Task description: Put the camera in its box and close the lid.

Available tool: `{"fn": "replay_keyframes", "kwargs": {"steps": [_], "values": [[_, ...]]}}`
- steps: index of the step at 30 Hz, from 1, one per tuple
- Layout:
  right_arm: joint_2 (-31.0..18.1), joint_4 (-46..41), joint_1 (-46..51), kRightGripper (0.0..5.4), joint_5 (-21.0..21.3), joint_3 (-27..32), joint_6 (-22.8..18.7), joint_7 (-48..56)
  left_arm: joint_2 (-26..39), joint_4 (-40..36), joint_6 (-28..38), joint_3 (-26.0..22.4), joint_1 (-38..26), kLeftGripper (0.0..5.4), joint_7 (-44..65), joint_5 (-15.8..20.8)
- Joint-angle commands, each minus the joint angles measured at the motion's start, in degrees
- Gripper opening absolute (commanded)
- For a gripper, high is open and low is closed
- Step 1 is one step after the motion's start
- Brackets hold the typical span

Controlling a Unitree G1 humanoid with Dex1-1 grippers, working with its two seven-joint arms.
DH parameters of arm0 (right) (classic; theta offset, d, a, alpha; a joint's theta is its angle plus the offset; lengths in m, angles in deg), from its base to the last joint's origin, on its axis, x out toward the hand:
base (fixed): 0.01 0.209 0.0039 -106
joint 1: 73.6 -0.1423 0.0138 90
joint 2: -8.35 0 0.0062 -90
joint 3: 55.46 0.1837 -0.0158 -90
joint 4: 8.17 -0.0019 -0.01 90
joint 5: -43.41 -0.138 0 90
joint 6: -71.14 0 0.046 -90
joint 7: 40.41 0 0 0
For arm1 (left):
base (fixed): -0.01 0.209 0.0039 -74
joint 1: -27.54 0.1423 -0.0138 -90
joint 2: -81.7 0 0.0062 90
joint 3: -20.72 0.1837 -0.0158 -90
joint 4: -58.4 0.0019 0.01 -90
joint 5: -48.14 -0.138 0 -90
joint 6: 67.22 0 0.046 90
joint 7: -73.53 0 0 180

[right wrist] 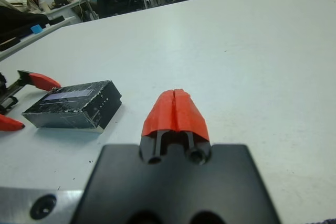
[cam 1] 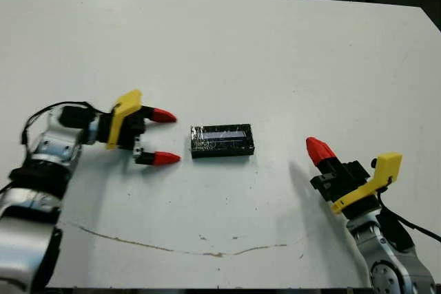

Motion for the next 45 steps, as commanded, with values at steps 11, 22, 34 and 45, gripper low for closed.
{"fn": "replay_keyframes", "kwargs": {"steps": [11,22,34,45], "values": [[-0.9,0.2,0.6,0.0,0.2,0.2,-0.4,-0.1,-0.1,-22.3,-15.9,-11.9,8.5,5.11,-17.8,9.2],[-0.7,0.1,0.7,0.0,0.0,0.1,-0.4,-0.4,-22.2,-51.8,-26.1,-7.1,16.0,3.42,-52.3,13.5],[-0.2,0.6,0.8,0.0,-0.3,0.4,0.4,-0.2,-29.1,-50.2,-30.6,1.3,13.3,1.64,-62.7,8.4],[-0.4,0.3,0.8,0.0,0.2,0.1,-0.1,-0.7,-31.3,-47.1,-39.6,2.7,13.5,0.02,-64.6,9.6]]}}
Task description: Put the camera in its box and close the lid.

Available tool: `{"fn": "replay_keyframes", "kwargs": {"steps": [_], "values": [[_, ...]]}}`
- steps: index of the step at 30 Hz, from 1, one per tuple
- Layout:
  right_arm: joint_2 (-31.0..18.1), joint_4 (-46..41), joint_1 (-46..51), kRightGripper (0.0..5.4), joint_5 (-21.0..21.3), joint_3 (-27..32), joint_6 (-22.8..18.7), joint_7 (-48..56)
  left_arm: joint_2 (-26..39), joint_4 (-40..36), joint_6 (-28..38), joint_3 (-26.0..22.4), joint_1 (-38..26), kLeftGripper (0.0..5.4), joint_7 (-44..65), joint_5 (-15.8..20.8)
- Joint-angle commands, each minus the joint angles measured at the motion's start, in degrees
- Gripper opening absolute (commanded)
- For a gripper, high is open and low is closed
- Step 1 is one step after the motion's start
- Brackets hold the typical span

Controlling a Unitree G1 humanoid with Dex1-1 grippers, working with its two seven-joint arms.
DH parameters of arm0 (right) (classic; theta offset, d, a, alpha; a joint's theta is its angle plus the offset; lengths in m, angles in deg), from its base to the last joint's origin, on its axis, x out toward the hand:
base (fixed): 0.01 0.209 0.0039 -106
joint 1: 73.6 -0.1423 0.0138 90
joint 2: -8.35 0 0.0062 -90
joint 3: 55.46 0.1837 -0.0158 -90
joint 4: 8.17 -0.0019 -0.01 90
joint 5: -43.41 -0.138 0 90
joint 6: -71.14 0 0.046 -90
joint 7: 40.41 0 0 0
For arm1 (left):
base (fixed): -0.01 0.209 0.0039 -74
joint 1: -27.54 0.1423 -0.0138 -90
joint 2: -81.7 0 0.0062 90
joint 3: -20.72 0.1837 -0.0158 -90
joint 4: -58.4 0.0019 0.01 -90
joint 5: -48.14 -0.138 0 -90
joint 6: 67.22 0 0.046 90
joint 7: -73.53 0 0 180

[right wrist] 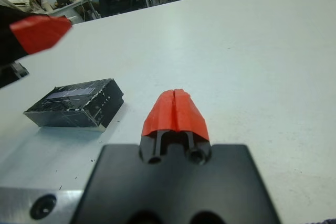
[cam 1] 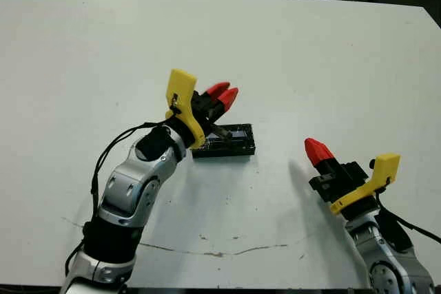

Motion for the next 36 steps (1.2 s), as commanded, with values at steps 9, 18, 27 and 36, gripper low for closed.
{"fn": "replay_keyframes", "kwargs": {"steps": [9,18,27,36], "values": [[-0.3,0.0,0.8,0.0,0.2,0.4,-0.2,-0.5,0.1,0.6,-7.9,3.3,6.8,0.02,-1.6,-0.3],[-0.6,0.0,0.6,0.0,0.5,0.3,0.0,-0.2,-0.7,4.9,-5.8,5.6,11.2,0.02,-2.4,-2.2],[-0.7,-0.3,0.4,0.0,0.2,0.4,-0.9,-0.6,-1.7,7.4,-8.3,5.0,10.1,0.02,-3.3,-2.0],[-0.7,-0.3,0.3,0.0,0.0,0.4,-0.7,-0.4,-1.1,7.8,-10.5,3.9,6.9,0.02,-3.4,-2.0]]}}
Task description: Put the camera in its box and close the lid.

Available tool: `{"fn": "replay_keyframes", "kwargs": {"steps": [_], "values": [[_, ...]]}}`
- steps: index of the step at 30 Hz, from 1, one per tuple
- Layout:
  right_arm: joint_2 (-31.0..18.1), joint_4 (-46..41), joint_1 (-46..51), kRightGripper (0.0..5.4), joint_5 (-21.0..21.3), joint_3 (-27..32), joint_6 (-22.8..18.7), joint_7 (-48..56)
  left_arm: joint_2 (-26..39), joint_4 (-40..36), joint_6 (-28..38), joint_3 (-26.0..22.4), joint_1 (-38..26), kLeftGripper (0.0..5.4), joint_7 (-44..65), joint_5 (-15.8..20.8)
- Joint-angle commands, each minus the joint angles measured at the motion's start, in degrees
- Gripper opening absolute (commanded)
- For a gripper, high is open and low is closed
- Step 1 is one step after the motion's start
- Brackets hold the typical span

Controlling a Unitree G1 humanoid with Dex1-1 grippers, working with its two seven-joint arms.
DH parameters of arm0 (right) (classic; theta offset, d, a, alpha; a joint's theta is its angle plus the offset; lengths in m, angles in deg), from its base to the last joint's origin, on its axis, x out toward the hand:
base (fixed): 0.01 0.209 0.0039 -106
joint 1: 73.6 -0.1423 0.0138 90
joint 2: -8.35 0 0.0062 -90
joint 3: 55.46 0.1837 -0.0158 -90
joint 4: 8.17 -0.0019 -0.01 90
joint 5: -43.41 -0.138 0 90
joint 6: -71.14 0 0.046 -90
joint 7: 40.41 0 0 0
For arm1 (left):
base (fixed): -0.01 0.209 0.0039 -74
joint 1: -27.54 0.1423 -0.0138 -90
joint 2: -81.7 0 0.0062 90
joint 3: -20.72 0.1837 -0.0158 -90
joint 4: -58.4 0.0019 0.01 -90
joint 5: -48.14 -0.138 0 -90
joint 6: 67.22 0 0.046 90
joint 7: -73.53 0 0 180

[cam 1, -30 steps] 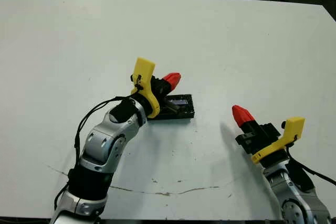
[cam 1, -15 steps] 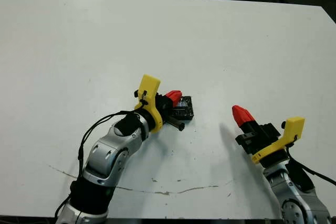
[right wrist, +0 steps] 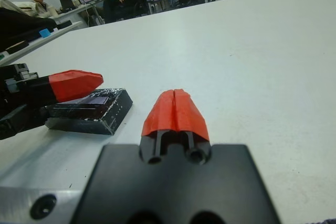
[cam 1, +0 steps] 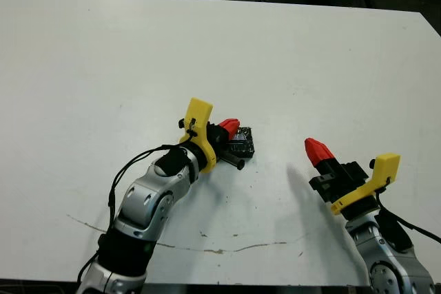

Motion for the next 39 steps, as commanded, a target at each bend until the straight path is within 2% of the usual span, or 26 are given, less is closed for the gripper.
{"fn": "replay_keyframes", "kwargs": {"steps": [1,5,10,12,17,21,24,27,32,39], "values": [[-0.7,-0.4,0.3,0.0,-0.1,0.4,-0.9,-0.5,1.1,3.3,-4.6,0.0,3.6,0.02,-0.1,-0.3],[-0.8,-0.4,0.4,0.0,0.0,0.4,-0.7,-0.4,3.5,-4.0,-0.8,-1.0,4.7,0.02,3.0,0.8],[-0.9,-1.0,0.4,0.0,0.1,0.5,-0.9,-0.8,7.3,-13.3,9.3,-4.0,7.3,0.02,5.6,-0.3],[-1.0,-1.4,0.0,0.0,-0.4,0.8,-0.9,-0.8,8.0,-14.8,15.8,-6.2,8.4,0.02,6.3,-0.5],[-0.9,-2.9,-1.7,0.0,0.1,2.4,1.2,-1.7,8.8,-12.7,33.4,-11.7,9.6,0.02,7.2,-2.1],[-0.3,-4.8,-3.5,0.0,0.8,4.0,1.3,-4.8,9.4,-4.1,45.0,-16.9,7.9,0.02,3.7,-6.4],[0.7,-5.3,-4.6,0.0,1.0,4.3,1.3,-7.4,8.8,-0.8,48.3,-18.2,8.8,0.02,1.9,-7.6],[1.5,-4.3,-5.4,0.0,2.5,4.1,2.2,-9.3,7.1,-0.9,49.9,-17.9,12.3,0.02,-0.6,-8.7],[2.6,-2.9,-6.1,0.0,3.8,3.7,3.4,-10.4,4.6,-1.7,50.6,-16.9,17.4,0.02,-1.0,-6.8],[3.1,-1.9,-6.6,0.0,4.8,3.3,4.3,-10.5,2.4,-2.6,50.7,-15.9,21.4,0.02,-2.2,-6.3]]}}
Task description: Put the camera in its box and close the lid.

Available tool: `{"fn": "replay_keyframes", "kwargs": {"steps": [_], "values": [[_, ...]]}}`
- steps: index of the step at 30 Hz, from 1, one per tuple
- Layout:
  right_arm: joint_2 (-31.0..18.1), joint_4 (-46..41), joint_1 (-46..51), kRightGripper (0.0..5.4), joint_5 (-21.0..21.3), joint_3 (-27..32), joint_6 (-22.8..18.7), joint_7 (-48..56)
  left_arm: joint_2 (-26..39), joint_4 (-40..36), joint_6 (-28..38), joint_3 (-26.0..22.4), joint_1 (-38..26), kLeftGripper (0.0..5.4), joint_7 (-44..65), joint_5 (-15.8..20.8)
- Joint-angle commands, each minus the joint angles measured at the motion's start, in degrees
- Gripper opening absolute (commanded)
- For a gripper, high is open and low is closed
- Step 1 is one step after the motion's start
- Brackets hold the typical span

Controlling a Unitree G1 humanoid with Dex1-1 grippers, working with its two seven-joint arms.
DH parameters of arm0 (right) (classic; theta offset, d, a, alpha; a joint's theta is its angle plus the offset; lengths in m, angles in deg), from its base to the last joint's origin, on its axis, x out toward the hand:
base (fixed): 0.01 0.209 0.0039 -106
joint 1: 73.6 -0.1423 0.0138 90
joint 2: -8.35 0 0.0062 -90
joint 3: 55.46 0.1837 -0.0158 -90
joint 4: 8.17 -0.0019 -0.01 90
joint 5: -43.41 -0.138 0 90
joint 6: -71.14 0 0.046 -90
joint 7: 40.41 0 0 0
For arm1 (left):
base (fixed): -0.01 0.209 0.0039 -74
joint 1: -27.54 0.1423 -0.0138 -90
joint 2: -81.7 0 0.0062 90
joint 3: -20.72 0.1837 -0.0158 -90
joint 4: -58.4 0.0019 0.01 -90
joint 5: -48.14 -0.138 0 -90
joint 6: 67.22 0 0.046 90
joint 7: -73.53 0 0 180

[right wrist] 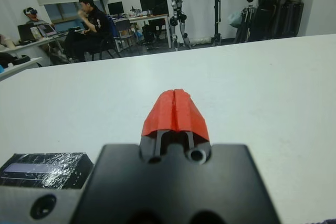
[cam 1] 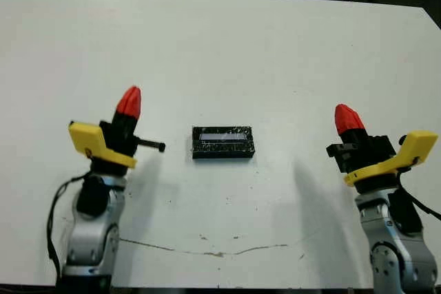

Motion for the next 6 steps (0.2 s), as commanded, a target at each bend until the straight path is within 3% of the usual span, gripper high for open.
{"fn": "replay_keyframes", "kwargs": {"steps": [1,6], "values": [[0.0,0.8,0.0,0.0,0.6,0.1,0.6,-0.4,-0.8,-0.4,0.2,0.4,1.8,0.02,-0.8,0.0],[0.1,0.6,0.3,0.0,0.7,-0.4,0.4,-0.3,-1.0,-1.0,-0.9,0.8,2.1,0.02,-0.8,0.6]]}}
